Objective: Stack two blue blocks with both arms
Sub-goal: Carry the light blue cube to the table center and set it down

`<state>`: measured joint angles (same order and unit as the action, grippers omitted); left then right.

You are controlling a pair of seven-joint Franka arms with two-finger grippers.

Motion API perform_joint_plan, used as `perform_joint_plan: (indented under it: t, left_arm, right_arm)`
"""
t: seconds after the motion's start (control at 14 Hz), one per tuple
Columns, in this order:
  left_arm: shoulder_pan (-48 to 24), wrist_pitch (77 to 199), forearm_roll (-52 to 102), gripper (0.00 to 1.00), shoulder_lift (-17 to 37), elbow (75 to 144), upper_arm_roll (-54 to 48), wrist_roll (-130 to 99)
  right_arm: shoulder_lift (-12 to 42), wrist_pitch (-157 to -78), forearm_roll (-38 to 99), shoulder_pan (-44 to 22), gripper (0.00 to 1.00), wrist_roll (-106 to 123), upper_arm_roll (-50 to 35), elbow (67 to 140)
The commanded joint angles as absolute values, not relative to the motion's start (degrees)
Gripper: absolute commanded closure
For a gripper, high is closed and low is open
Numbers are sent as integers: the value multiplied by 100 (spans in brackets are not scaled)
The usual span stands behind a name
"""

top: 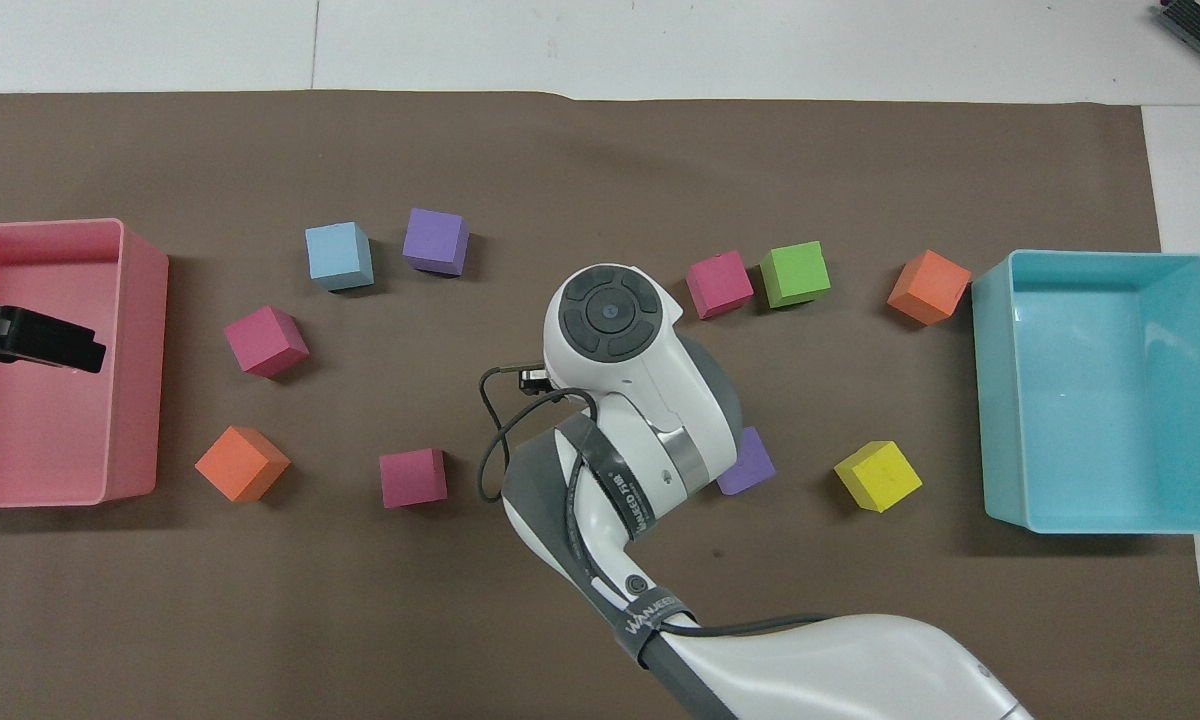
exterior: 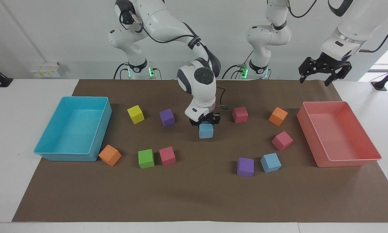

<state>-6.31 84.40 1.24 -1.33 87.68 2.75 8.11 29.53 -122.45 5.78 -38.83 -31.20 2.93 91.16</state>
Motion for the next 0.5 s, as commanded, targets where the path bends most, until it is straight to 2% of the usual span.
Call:
perform_joint_plan:
  t: [0.0,0.43]
  left_arm:
    - [-536,8350,149,0,-141,8675,229,861]
    - [-536,8350,149,0,-141,8675,229,861]
  right_arm:
    - [3207,-12444,510,-3823,100,-3226,193,8947]
    - [3226,-12586,606,-3797,100,-3243,202,9114]
